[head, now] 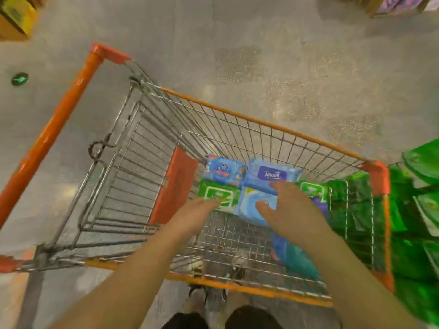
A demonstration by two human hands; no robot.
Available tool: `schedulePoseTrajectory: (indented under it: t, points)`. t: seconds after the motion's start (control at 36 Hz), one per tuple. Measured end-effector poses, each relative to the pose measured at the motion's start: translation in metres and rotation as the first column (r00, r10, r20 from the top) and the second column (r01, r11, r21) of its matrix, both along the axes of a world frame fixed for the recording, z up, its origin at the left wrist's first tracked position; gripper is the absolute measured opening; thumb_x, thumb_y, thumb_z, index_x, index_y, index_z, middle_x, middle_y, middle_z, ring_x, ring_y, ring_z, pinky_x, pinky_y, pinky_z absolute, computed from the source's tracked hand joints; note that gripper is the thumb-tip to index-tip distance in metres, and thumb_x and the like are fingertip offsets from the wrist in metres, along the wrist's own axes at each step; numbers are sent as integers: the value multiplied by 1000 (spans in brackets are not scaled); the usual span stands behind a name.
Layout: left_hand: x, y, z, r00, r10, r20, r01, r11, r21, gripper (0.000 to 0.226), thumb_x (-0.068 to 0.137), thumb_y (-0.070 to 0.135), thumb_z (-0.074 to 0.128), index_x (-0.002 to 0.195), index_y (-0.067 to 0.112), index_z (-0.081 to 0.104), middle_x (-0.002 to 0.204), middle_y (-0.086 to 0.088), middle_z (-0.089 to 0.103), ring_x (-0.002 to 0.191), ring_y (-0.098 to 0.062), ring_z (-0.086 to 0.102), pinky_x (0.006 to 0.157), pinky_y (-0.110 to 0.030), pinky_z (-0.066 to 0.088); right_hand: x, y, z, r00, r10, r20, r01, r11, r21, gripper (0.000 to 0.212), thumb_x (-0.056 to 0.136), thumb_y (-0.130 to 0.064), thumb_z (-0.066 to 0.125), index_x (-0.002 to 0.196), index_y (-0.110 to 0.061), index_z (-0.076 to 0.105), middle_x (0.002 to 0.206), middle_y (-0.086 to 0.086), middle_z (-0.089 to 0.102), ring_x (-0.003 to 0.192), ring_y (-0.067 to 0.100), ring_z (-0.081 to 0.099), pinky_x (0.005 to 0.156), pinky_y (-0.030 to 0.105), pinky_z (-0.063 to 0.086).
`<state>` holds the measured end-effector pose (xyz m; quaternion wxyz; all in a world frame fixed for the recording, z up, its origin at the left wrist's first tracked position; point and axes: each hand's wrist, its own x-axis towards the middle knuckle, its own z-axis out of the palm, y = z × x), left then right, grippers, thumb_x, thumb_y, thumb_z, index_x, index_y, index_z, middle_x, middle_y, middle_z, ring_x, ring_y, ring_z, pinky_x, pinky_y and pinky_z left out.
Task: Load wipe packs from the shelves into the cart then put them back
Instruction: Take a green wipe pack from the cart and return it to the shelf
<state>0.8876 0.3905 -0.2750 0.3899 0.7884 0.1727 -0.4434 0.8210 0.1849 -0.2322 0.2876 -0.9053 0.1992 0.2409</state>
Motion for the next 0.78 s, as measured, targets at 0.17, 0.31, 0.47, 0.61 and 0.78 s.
schedulePoseTrajectory:
  t: [0.17, 0.31, 0.47, 0.61, 0.78]
  points:
    - [7, 7, -96, 912, 262, -317, -265, 964, 34, 43, 97, 51, 58, 125, 19, 59, 120, -6, 64, 100, -25, 60, 90, -40, 52, 40, 16, -82, 983, 181, -24, -182, 983, -13, 63, 94, -44, 64, 147, -17, 44, 141, 11, 53, 128, 29, 51, 99, 36, 42]
    - [14, 10, -166, 784, 448, -431, -468, 881, 65, 43, 99, 49, 55, 130, 18, 54, 129, -8, 60, 105, -27, 58, 77, -39, 53, 72, 47, -167, 942, 333, -40, -334, 941, -59, 44, 83, -48, 65, 115, -18, 62, 112, 8, 68, 105, 31, 63, 87, 41, 51]
    - [26, 6, -229, 591, 671, -448, -719, 689, 84, 55, 101, 44, 54, 145, 13, 45, 122, -9, 57, 109, -25, 56, 93, -40, 51, 93, 74, -244, 876, 467, -124, -482, 862, -155, 64, 82, -47, 71, 128, -8, 50, 128, 17, 55, 120, 36, 51, 105, 45, 40]
    - [36, 1, -265, 526, 719, -455, -794, 607, 40, 44, 101, 47, 53, 132, 16, 54, 133, -6, 55, 107, -19, 60, 89, -34, 54, 106, 86, -287, 853, 453, -260, -504, 844, -184, 91, 85, -39, 73, 152, 0, 25, 152, 26, 35, 142, 43, 34, 117, 49, 28]
    - [45, -4, -298, 421, 790, -445, -895, 441, -63, 35, 105, 43, 50, 112, 15, 71, 94, -3, 73, 94, -19, 67, 90, -38, 60, 115, 92, -331, 854, 436, -285, -498, 844, -200, 105, 89, -32, 68, 157, 3, -2, 162, 30, 10, 151, 48, 11, 124, 55, 12]
